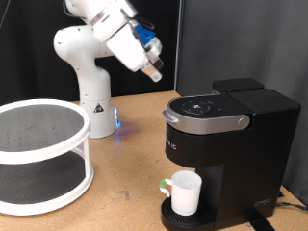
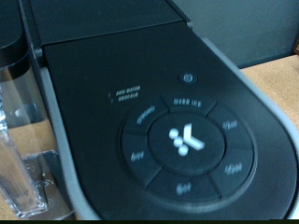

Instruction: Make a cup of coffee with the keurig machine

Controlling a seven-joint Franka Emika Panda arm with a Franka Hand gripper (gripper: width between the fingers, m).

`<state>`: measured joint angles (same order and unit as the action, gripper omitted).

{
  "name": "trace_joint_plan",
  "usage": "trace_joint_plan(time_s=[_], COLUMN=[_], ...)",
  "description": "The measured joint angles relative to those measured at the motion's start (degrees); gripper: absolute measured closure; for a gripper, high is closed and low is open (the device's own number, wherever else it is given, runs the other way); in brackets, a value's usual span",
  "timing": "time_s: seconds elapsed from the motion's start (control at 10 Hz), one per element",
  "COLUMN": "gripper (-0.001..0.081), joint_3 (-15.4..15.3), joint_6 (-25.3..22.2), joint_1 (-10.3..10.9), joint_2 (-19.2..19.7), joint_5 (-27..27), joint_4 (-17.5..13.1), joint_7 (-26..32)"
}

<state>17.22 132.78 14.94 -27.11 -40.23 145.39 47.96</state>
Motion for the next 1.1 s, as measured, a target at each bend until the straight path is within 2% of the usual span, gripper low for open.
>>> trace_joint_plan(time_s=[0.2, 0.3, 0.5, 0.6, 0.7, 0.9, 1.1], gripper=[0.0000, 0.0000, 0.0000, 0.0000, 0.0000, 0.0000, 0.0000], joint_3=[-3.13, -3.65, -3.64, -3.83, -4.41, -5.73, -6.04], joint_6=[-2.93, -4.46, -3.86, -3.84, -4.50, -10.91, -17.57], joint_1=[-0.14, -0.45, -0.27, 0.01, 0.04, -0.02, 0.04], joint_2=[1.42, 3.31, 3.24, 3.31, 3.59, 5.98, 9.95], joint_5=[8.96, 10.46, 9.21, 9.18, 11.66, 19.68, 22.30], joint_4=[-4.06, -6.01, -6.04, -7.07, -8.71, -14.05, -19.89], joint_7=[-4.18, -5.33, -5.00, -4.99, -5.39, -7.42, -8.17])
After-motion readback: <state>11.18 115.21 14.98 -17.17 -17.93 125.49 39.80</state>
